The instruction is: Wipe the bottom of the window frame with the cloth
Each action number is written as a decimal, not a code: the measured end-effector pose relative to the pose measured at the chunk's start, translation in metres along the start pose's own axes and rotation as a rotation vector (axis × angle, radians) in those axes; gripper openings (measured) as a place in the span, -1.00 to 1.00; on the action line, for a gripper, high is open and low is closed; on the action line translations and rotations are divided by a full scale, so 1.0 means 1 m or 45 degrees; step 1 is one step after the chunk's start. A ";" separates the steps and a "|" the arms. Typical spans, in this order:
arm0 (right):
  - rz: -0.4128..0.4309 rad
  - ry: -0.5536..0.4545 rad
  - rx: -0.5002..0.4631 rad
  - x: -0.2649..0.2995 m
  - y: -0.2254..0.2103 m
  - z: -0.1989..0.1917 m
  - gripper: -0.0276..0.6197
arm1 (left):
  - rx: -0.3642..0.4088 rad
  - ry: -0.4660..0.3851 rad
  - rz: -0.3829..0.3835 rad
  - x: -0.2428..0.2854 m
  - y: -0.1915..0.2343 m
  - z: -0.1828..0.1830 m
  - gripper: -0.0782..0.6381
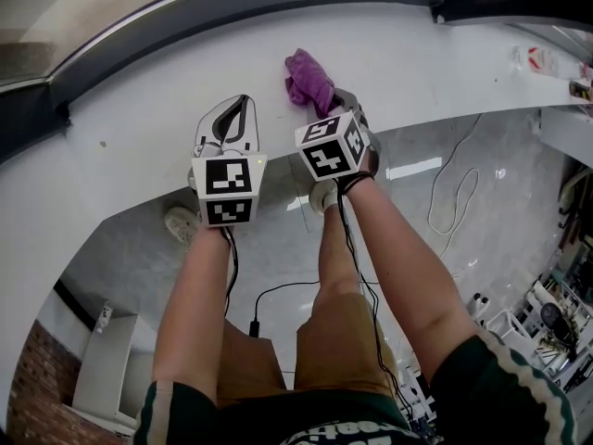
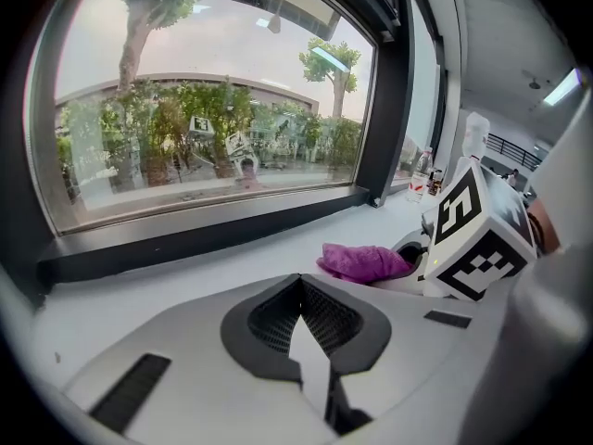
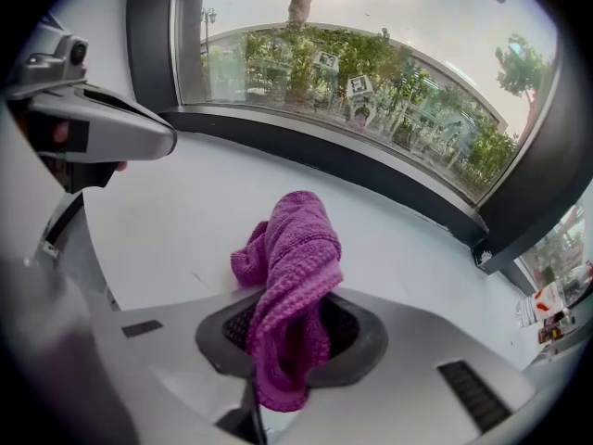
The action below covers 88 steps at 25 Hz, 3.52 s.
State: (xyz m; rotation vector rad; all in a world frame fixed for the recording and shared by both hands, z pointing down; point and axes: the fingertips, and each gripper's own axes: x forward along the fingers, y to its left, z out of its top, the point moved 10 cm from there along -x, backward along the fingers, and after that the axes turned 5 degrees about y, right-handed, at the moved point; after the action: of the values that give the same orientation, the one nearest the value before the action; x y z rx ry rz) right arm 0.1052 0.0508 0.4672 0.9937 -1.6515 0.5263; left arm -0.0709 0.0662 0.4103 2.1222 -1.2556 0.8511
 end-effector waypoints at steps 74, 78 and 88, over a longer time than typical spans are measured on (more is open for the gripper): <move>0.318 -0.095 -0.278 0.006 0.301 0.158 -0.65 | -0.373 0.000 0.393 -0.159 0.239 -0.125 -0.76; 0.369 -0.092 -0.294 0.006 0.317 0.166 -0.65 | -0.401 0.020 0.414 -0.167 0.245 -0.134 -0.76; 0.481 -0.086 -0.319 0.007 0.350 0.183 -0.65 | -0.460 0.042 0.450 -0.184 0.255 -0.151 -0.76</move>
State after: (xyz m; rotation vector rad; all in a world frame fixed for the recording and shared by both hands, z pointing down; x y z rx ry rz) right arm -0.2869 0.1023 0.4666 0.5226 -1.9249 0.5213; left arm -0.4047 0.1670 0.4050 1.6245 -1.6565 0.7275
